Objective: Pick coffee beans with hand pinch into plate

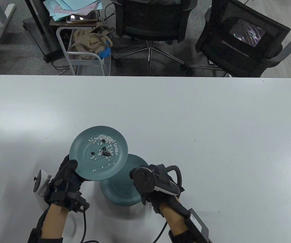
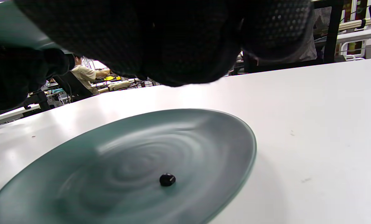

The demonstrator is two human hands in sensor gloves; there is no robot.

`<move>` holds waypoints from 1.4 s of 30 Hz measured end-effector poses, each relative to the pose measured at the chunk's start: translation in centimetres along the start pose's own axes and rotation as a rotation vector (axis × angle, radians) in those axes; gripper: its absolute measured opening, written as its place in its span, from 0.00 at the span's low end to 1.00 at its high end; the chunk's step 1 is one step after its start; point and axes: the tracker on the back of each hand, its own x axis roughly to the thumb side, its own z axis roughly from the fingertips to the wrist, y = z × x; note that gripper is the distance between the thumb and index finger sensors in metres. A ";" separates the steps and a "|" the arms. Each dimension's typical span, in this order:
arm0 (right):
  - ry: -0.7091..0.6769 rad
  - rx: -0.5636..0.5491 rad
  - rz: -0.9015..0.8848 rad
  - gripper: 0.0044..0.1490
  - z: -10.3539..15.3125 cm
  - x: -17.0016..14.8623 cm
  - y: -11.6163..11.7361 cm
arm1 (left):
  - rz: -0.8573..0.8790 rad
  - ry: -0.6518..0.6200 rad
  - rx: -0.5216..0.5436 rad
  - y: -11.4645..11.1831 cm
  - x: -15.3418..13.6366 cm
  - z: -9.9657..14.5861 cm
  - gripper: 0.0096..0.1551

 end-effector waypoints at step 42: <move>-0.156 -0.324 0.359 0.25 -6.9 12.4 -10.7 | -0.003 -0.008 -0.057 -1.1 -0.8 -0.1 0.36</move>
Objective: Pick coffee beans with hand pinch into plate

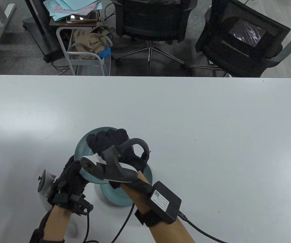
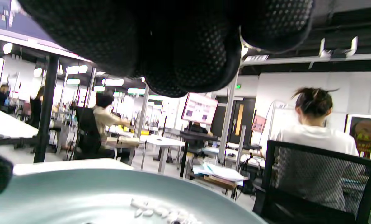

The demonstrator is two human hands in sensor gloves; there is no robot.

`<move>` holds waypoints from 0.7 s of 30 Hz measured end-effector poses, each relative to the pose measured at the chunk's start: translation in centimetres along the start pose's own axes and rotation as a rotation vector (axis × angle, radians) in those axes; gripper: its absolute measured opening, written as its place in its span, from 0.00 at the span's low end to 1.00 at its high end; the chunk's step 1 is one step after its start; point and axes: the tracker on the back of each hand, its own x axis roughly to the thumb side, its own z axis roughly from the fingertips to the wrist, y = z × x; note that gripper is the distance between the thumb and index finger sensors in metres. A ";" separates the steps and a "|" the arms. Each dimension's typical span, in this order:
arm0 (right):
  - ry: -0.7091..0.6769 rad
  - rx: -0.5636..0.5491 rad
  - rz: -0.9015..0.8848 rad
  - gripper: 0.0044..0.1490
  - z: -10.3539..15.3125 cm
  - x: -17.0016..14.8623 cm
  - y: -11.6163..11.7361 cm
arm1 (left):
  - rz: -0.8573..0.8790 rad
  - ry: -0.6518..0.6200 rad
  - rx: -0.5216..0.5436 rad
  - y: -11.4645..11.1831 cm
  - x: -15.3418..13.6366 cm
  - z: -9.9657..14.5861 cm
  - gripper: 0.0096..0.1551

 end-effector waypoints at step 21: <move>-0.064 0.462 0.021 0.23 -3.2 1.2 6.6 | -0.012 0.016 -0.003 -0.2 -0.5 -0.2 0.36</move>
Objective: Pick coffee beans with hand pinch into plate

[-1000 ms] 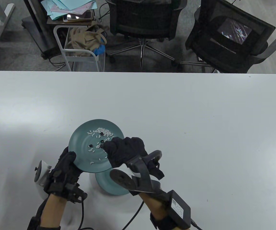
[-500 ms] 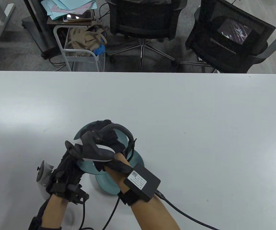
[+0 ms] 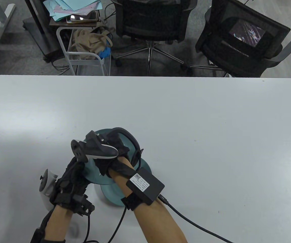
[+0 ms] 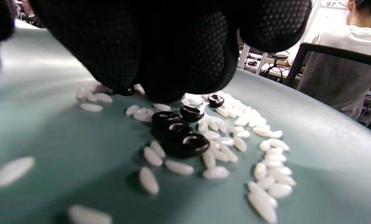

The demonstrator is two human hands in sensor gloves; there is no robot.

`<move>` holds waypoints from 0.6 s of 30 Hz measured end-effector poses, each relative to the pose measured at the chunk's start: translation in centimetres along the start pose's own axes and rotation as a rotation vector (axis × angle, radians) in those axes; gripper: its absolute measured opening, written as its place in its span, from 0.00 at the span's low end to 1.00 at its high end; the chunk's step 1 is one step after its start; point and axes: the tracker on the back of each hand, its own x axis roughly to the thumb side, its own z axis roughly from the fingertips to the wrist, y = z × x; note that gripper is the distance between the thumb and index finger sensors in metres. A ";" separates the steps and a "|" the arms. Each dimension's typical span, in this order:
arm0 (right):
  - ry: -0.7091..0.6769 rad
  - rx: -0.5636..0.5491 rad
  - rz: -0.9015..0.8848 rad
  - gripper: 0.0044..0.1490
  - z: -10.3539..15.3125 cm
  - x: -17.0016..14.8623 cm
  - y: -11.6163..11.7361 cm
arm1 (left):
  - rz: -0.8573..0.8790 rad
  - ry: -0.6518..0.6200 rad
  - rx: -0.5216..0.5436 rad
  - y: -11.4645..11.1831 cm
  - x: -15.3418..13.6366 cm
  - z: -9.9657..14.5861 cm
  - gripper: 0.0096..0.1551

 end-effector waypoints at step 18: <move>-0.040 0.016 0.019 0.23 0.3 0.3 0.3 | -0.011 -0.002 0.003 -0.1 -0.2 0.0 0.36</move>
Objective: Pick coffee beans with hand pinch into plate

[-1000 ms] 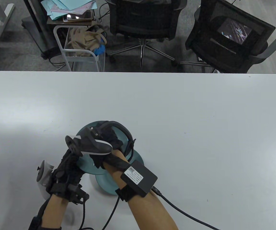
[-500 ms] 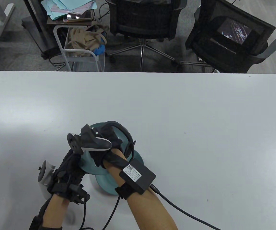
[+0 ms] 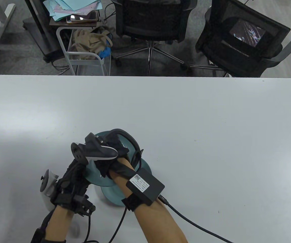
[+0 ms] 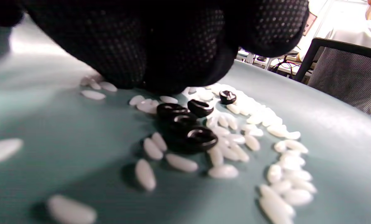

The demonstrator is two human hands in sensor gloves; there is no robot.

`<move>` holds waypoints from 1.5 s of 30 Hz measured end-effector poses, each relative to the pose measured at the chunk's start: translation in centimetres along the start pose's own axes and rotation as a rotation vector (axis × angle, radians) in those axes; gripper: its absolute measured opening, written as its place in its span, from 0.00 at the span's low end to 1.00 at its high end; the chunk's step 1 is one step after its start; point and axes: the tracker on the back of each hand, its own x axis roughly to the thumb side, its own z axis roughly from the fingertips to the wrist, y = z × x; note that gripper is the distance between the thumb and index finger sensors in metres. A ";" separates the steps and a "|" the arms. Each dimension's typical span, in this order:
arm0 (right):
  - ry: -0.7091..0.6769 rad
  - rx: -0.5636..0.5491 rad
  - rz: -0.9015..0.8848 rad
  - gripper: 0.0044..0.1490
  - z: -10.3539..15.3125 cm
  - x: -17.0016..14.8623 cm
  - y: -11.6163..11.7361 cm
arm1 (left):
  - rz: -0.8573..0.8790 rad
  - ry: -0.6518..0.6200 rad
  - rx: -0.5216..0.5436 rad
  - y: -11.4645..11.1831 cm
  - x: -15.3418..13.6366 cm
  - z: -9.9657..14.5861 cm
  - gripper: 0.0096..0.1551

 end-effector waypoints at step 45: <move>0.016 -0.389 -0.161 0.21 10.5 -4.5 -3.5 | 0.067 -0.019 0.000 0.4 0.2 0.2 0.35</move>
